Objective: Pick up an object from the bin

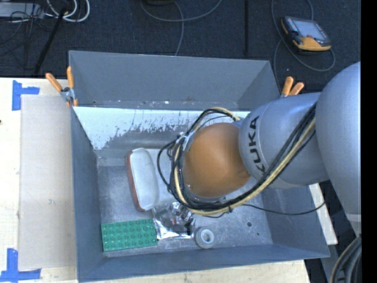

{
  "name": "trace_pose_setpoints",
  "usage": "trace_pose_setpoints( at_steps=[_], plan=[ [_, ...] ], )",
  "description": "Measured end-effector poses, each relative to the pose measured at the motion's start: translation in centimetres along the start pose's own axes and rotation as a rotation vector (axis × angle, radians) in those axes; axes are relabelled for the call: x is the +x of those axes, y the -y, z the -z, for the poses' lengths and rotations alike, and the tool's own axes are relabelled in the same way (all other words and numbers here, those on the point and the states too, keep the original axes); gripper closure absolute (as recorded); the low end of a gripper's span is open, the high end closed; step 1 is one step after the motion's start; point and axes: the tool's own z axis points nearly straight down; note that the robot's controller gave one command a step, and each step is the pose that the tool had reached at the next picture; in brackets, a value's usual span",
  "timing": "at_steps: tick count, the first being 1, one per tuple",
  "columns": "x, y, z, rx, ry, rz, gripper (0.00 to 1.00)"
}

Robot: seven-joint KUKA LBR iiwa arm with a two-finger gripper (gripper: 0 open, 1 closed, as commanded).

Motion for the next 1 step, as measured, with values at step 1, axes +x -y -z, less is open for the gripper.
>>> trace_pose_setpoints(
  at_steps=[1],
  plan=[
    [-3.19, 1.15, 10.93, 0.006, 0.007, 0.024, 1.0]
  ],
)
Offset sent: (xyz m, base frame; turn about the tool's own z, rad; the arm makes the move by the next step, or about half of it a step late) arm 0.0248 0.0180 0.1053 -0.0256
